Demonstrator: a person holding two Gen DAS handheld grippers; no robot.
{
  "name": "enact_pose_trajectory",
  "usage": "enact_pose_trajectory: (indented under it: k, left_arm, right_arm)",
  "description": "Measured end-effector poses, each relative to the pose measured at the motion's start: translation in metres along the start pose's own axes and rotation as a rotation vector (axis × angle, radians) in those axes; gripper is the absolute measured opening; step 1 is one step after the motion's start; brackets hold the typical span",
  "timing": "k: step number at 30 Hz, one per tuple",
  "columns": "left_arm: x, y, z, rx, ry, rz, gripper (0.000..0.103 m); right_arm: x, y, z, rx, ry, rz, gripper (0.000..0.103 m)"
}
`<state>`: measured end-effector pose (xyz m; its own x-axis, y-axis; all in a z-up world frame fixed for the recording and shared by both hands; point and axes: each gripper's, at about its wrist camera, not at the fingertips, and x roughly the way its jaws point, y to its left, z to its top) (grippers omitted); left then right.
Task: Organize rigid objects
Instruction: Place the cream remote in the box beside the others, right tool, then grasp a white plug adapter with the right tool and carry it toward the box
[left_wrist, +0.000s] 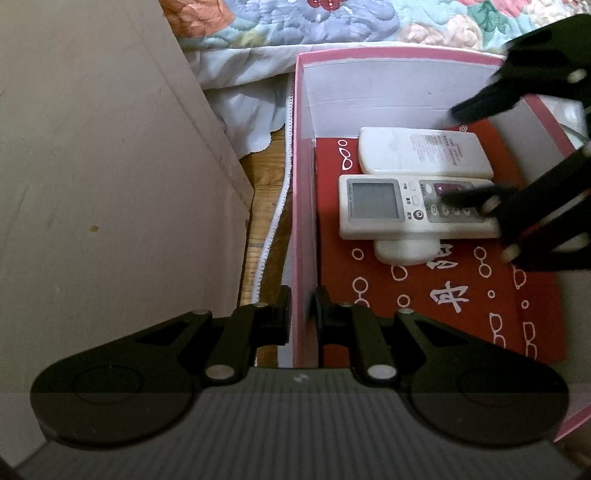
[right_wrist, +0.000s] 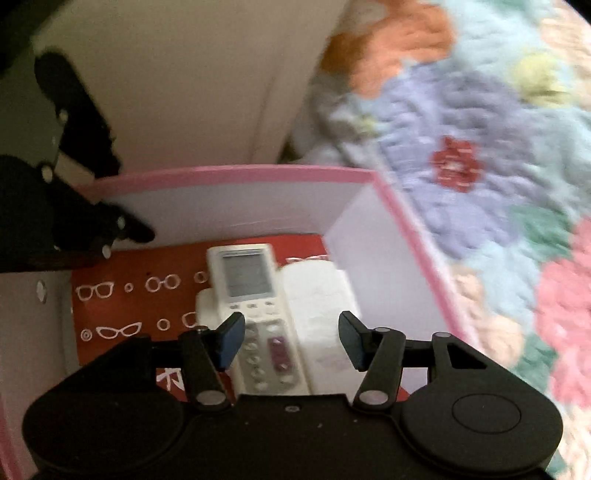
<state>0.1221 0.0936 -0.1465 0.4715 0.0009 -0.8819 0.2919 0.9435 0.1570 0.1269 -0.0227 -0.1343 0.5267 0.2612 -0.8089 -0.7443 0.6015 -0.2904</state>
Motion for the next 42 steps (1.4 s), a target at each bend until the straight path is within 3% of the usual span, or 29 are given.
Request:
enact_pose_trajectory:
  k: [3,5,10,15,22,29,33,36,38,42]
  left_arm:
    - [0.0,-0.001,-0.001,0.004,-0.003,0.003,0.013]
    - [-0.001,-0.001,-0.002,0.007,-0.005,0.005,0.013]
    - [-0.001,-0.003,-0.002,0.009,-0.005,0.013,0.013]
    - [-0.002,-0.006,-0.002,0.002,-0.004,0.03,0.013]
    - [-0.002,-0.01,0.0,0.024,0.006,0.054,0.013]
    - [-0.001,-0.011,-0.001,0.022,0.002,0.063,0.013]
    - [-0.001,-0.013,-0.002,0.021,0.0,0.072,0.013]
    - [-0.001,-0.014,-0.002,0.019,0.0,0.075,0.013]
    - [-0.001,-0.014,-0.002,0.021,-0.001,0.073,0.013]
    - [0.0,-0.013,-0.003,0.019,0.005,0.07,0.013]
  right_arm:
    - [-0.035,-0.016,-0.014,0.14,-0.059,-0.022,0.061]
    - [-0.064,-0.035,-0.03,0.297,-0.104,-0.013,0.068]
    - [-0.126,-0.077,-0.088,0.679,-0.128,0.004,0.069]
    - [-0.149,-0.081,-0.139,0.813,-0.088,0.064,0.069]
    - [-0.114,-0.03,-0.167,0.695,0.091,0.146,0.067]
    - [-0.094,0.011,-0.17,0.581,0.092,0.217,0.067]
    - [-0.081,0.027,-0.17,0.512,0.126,0.177,0.066]
    - [-0.072,0.028,-0.173,0.546,0.158,0.153,0.066]
    - [-0.067,0.03,-0.174,0.533,0.156,0.114,0.061]
    - [-0.063,0.031,-0.172,0.528,0.146,0.11,0.061]
